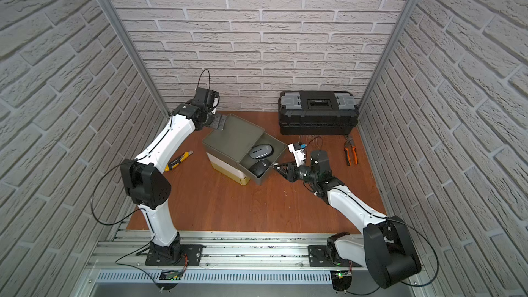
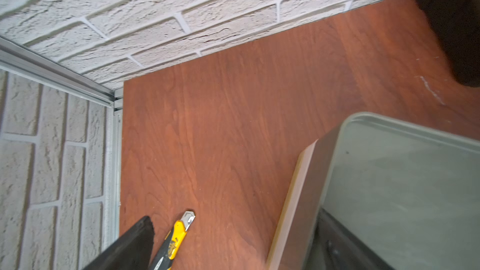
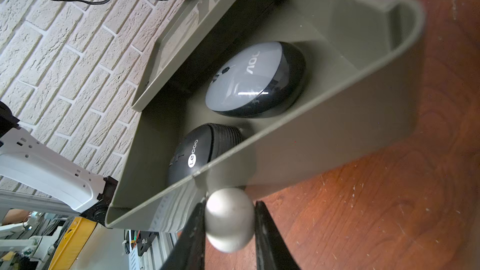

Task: Take the mice out of the drawer
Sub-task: Open the drawer in the storage box.

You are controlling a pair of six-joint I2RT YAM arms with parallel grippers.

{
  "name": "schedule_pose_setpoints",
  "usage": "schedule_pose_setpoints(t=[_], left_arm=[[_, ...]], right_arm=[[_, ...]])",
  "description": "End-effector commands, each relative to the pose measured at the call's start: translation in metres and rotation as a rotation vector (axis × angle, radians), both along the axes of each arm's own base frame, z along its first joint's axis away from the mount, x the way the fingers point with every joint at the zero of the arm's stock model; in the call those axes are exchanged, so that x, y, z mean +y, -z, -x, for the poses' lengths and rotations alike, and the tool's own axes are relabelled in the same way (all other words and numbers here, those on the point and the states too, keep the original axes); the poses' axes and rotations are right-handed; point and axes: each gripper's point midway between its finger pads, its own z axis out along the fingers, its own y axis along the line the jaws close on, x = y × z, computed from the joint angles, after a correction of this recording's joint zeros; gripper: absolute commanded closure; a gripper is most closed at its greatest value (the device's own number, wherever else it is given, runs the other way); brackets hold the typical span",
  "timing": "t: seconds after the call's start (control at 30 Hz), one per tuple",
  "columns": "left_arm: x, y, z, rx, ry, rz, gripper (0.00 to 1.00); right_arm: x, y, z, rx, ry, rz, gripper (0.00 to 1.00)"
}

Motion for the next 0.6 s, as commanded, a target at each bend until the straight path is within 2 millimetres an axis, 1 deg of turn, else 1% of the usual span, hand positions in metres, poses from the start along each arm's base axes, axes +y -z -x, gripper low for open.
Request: schedule_pose_setpoints(t=[0.0, 0.17, 0.27, 0.37, 0.47, 0.57], left_arm=[[0.077, 0.044, 0.008, 0.157, -0.144, -0.244, 0.02], [0.086, 0.044, -0.003, 0.143, -0.154, -0.22, 0.02], [0.091, 0.038, -0.007, 0.117, -0.168, -0.209, 0.02], [0.09, 0.029, -0.008, 0.093, -0.167, -0.198, 0.02], [0.079, 0.014, -0.005, 0.066, -0.14, -0.194, 0.02], [0.052, -0.009, 0.001, 0.019, -0.064, -0.196, 0.02]], right_arm=[[0.005, 0.014, 0.004, 0.065, -0.073, 0.001, 0.95], [0.014, 0.02, -0.007, 0.145, -0.125, -0.035, 0.95], [0.015, 0.021, -0.007, 0.143, -0.126, -0.039, 0.95], [0.015, 0.016, -0.005, 0.126, -0.132, -0.04, 0.95], [0.014, 0.012, -0.004, 0.117, -0.129, -0.034, 0.95], [0.014, 0.011, -0.003, 0.113, -0.134, -0.037, 0.95]])
